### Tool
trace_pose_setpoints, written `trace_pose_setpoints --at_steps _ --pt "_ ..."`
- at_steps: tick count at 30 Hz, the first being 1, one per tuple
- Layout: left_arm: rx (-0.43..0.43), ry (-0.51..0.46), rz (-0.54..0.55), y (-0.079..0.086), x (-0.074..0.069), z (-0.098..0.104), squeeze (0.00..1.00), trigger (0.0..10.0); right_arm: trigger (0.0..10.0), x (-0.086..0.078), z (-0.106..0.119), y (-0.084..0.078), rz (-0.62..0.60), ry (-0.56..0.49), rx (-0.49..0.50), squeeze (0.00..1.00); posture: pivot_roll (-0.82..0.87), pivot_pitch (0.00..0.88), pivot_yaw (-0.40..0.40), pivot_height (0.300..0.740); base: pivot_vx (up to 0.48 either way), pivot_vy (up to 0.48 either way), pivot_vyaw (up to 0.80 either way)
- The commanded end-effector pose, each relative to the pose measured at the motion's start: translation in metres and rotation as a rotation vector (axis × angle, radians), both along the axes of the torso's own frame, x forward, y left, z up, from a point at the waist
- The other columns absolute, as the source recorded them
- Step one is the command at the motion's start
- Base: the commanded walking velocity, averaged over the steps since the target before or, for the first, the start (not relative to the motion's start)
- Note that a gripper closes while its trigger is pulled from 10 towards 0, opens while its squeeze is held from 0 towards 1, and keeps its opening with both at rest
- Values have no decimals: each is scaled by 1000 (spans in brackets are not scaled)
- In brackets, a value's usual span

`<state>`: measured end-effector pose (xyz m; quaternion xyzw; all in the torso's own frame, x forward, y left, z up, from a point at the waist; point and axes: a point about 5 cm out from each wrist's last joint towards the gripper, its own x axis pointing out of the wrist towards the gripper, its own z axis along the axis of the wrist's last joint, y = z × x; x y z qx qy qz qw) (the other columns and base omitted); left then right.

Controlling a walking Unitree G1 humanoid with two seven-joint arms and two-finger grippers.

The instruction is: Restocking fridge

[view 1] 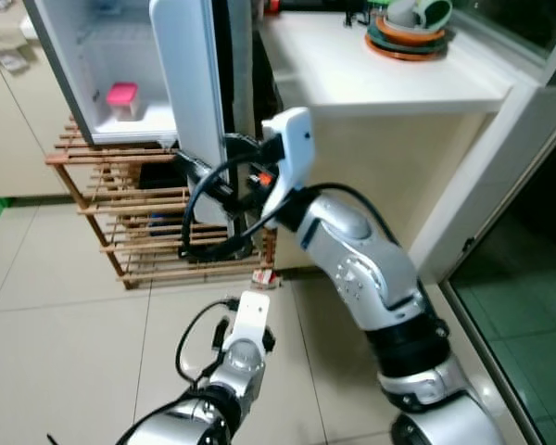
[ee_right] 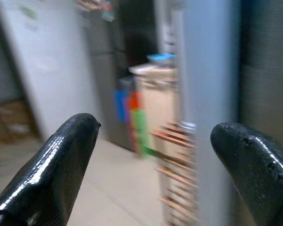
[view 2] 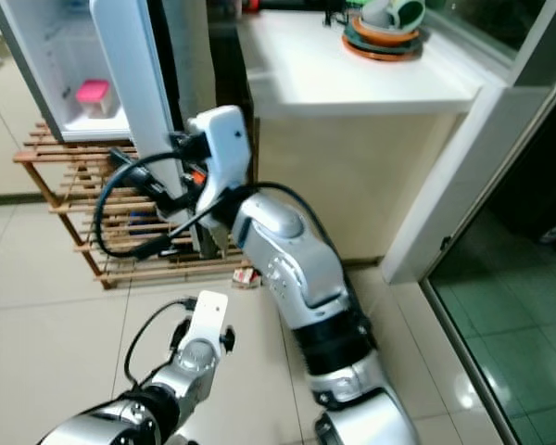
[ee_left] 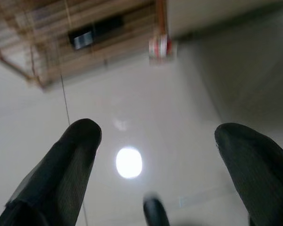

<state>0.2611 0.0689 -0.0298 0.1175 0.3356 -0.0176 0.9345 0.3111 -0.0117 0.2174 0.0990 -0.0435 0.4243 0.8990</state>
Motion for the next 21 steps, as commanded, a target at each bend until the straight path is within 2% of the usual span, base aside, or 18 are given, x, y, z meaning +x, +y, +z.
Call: trace_pose_setpoints --at_steps 1,3,6,7,8,9,10,12,13,15,16,17,20,21 --pt "-93 -83 -89 -32 1 11 0 10000 10000 1 -13 -31 -108 -4 -73 0 -131 0 -26 740 0 0 0" --pt "-103 -64 -98 -32 0 10 0 10000 10000 -9 -25 -48 -106 34 -107 0 -129 0 -24 740 0 0 0" --pt "-128 9 -70 -32 -4 5 0 10000 10000 -20 -41 -63 -114 90 -149 0 -129 0 -24 740 0 0 0" --pt "-141 -17 16 34 -14 -13 0 10000 10000 -23 -47 -67 -122 105 -161 0 -124 0 -21 740 0 0 0" --pt "-141 -17 16 34 -14 -13 0 10000 10000 -23 -47 -67 -122 105 -161 0 -124 0 -21 740 0 0 0" --pt "-96 -90 77 122 -39 -20 0 10000 10000 -25 -53 -72 -150 115 -179 0 -121 0 -23 740 0 0 0" --pt "-78 -122 77 139 -46 -17 0 10000 10000 -25 -55 -75 -168 123 -183 0 -120 0 -26 740 0 0 0" --pt "-80 -178 61 140 -43 -12 0 10000 10000 -27 -58 -82 -198 133 -193 0 -115 0 -32 740 0 0 0" --pt "-94 -261 57 139 -39 -3 0 10000 10000 -27 -59 -88 -242 139 -195 0 -115 0 -32 740 0 0 0" --pt "-111 -430 34 139 -35 20 0 10000 10000 -31 -60 -100 -298 146 -195 0 -111 0 -37 740 0 0 0" --pt "-114 -567 22 138 -35 44 0 10000 10000 -37 -60 -110 -342 114 -225 0 -111 0 -39 740 0 0 0" --pt "-114 -567 22 138 -35 44 0 10000 10000 -37 -60 -110 -342 114 -225 0 -111 0 -39 740 0 0 0" --pt "-115 -723 -5 133 -38 83 0 10000 10000 -50 -66 -126 -398 91 -257 0 -96 0 -50 740 0 0 0" --pt "-114 -791 -29 133 -40 103 0 10000 10000 -56 -71 -135 -437 91 -263 0 -92 0 -52 740 0 0 0"
